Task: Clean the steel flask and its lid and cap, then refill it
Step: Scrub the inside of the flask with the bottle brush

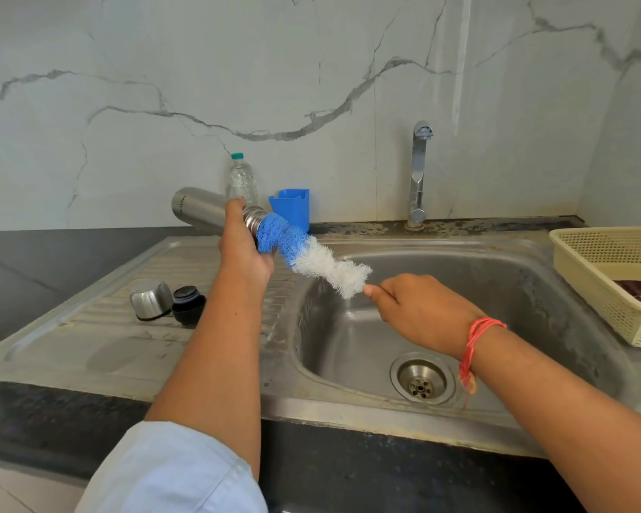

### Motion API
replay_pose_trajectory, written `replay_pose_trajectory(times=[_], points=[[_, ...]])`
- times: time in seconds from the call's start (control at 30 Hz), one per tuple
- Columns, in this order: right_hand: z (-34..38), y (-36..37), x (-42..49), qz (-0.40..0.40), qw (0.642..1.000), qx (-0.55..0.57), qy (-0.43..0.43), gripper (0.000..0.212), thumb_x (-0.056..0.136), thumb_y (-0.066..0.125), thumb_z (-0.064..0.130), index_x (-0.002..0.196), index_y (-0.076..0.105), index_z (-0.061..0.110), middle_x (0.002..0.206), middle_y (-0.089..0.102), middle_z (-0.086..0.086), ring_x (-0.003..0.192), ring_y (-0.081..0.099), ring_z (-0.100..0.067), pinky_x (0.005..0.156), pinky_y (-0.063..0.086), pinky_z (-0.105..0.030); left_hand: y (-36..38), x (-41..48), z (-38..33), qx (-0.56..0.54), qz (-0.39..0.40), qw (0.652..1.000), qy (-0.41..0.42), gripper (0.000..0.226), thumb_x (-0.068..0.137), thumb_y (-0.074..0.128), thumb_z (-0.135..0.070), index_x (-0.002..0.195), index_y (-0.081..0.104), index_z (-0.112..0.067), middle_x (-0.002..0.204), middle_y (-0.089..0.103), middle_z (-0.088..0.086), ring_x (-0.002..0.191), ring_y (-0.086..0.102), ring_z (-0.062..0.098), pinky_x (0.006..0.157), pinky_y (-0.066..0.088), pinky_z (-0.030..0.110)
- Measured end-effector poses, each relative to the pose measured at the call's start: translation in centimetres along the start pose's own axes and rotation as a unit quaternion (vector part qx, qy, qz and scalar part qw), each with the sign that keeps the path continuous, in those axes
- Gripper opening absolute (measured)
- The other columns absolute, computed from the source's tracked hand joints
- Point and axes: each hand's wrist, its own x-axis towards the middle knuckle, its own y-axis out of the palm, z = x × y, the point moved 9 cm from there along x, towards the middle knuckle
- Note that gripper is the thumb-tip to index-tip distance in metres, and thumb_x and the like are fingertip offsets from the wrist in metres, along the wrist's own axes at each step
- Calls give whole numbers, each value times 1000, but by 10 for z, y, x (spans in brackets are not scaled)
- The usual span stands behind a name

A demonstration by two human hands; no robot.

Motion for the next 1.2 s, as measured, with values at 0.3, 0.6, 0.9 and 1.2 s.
replay_pose_trajectory(times=[0.3,0.6,0.9,1.2], points=[[13,8,-1,14,998,54,-6,60,105,36,51,85,62,0,62,52,-2,61,51,-19,65,44,-33,2,-1,-5,11,-9,1000,9,92,60,87,-36,142,55,-10,101,63,7,68,67,21,69,58,39],[9,4,-1,28,998,50,-3,61,105,34,51,82,59,1,66,53,-5,63,50,-20,64,42,-32,8,-9,-6,-10,7,1000,17,93,62,87,-34,144,51,-10,97,63,8,66,67,20,67,58,38],[11,-8,-6,20,997,69,-5,53,106,34,50,70,51,14,59,47,4,57,45,-14,58,34,-27,26,-15,7,21,68,997,1,55,75,83,-28,118,54,-10,83,60,7,64,63,19,62,57,34],[8,-12,-6,26,999,33,-30,55,106,33,50,69,47,12,64,49,-1,59,44,-16,57,34,-28,28,-19,10,41,79,996,-22,32,85,76,-30,101,57,-11,77,58,4,61,61,17,62,56,31]])
